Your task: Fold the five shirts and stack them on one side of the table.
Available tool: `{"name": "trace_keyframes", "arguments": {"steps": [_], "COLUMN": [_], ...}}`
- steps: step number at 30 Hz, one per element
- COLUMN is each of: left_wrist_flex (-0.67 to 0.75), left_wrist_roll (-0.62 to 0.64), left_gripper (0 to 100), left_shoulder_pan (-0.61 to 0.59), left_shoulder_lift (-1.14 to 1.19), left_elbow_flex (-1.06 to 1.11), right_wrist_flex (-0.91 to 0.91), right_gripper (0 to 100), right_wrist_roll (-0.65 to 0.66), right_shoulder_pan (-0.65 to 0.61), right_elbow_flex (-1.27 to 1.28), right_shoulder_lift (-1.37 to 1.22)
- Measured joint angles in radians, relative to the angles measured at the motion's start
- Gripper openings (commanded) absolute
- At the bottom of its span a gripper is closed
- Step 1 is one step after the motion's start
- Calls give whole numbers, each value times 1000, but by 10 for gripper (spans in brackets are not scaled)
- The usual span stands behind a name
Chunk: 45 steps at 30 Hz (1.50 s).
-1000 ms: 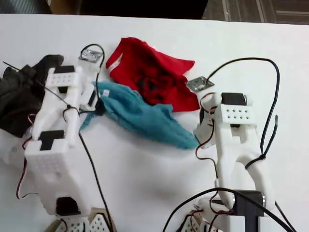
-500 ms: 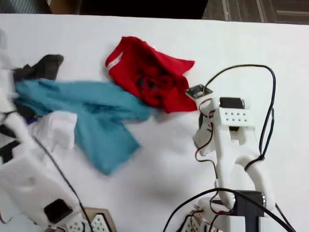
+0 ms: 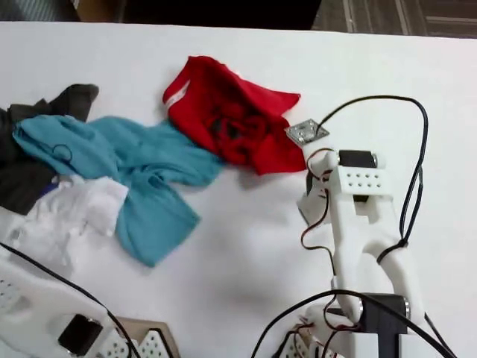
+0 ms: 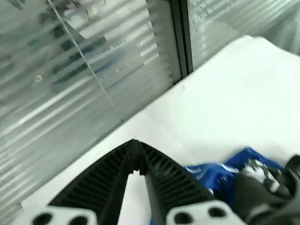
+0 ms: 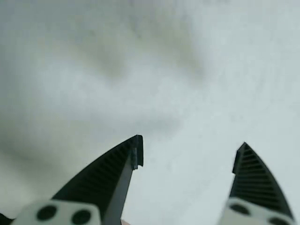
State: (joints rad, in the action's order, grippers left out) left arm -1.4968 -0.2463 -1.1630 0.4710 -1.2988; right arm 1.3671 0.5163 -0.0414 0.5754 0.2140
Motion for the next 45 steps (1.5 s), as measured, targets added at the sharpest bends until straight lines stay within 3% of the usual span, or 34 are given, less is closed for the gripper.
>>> {"name": "trace_keyframes", "arguments": {"steps": [3, 6, 12, 22, 29, 39, 41, 45], "left_wrist_flex": [-114, -252, -272, -219, -17, 229, 262, 310], "left_wrist_roll": [-84, -192, -270, -229, -173, -173, -173, -242], "left_gripper": [76, 160, 257, 267, 268, 262, 221, 11], "left_shoulder_pan": [81, 241, 522, 844, 927, 930, 919, 865], "left_shoulder_lift": [0, 0, -52, -64, -64, -68, -83, -107], "left_elbow_flex": [0, 6, 252, 898, 1151, 1393, 1428, 1485], "right_wrist_flex": [0, 0, 0, -43, -192, -434, -439, -439], "right_gripper": [314, 314, 314, 314, 314, 314, 314, 314], "right_wrist_roll": [0, 0, 0, 0, 0, 0, 0, 0], "right_shoulder_pan": [0, 0, 0, 0, 0, -2, -2, -2], "right_elbow_flex": [0, 0, 9, 98, 209, 394, 394, 396], "right_shoulder_lift": [0, 0, 0, 0, 0, 2, 2, 3]}}
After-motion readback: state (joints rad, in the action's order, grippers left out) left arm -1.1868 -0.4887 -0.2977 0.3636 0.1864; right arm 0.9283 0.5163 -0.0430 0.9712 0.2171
